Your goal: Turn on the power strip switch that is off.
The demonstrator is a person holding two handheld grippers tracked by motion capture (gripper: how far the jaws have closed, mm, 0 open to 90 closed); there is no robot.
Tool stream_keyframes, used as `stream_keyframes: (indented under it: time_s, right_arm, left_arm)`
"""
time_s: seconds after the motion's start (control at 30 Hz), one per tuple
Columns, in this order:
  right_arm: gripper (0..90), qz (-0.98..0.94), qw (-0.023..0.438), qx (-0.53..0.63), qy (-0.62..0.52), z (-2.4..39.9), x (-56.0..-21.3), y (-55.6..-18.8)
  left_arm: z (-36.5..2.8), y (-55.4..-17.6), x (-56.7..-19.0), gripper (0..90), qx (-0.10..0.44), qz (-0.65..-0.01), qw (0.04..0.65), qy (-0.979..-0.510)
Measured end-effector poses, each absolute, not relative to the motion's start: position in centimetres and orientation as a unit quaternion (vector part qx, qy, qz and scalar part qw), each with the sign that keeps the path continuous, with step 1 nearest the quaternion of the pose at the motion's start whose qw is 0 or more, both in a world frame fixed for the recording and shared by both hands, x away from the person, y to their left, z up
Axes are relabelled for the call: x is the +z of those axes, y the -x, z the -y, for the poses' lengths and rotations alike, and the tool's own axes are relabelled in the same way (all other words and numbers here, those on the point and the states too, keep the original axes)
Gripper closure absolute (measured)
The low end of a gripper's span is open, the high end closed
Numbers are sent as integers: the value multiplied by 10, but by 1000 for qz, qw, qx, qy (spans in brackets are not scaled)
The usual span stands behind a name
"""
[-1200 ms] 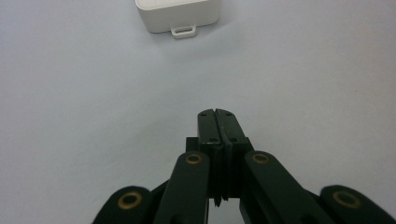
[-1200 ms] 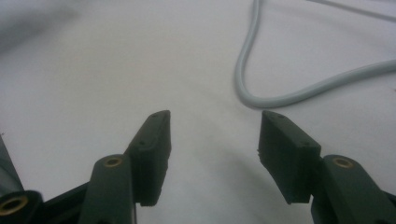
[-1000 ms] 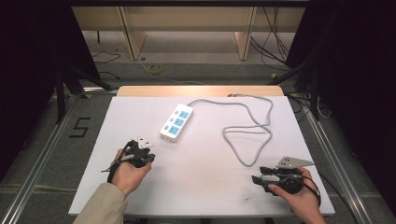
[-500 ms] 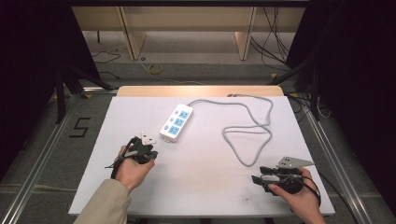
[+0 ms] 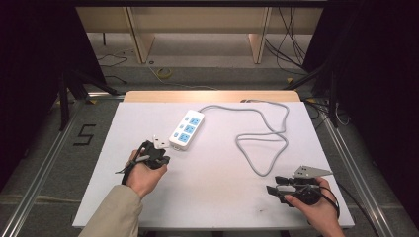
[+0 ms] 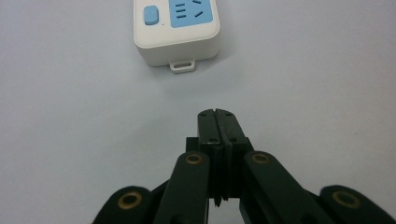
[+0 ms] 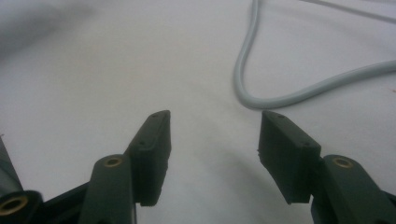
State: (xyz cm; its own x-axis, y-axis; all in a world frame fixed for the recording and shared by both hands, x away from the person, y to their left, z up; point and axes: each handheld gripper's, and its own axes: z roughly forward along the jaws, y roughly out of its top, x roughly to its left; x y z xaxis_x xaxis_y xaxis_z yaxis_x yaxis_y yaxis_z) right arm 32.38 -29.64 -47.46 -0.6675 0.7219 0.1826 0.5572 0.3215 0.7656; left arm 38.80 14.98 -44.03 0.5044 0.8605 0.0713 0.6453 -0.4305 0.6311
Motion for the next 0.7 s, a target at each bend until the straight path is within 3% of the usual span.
stream_keyframes:
  time_s: [0.7]
  right_arm:
    - [449,-807,96,427,-397,296,-474,-324]
  left_arm:
    - [-145,-401,-438,896,197,-465,279,-817]
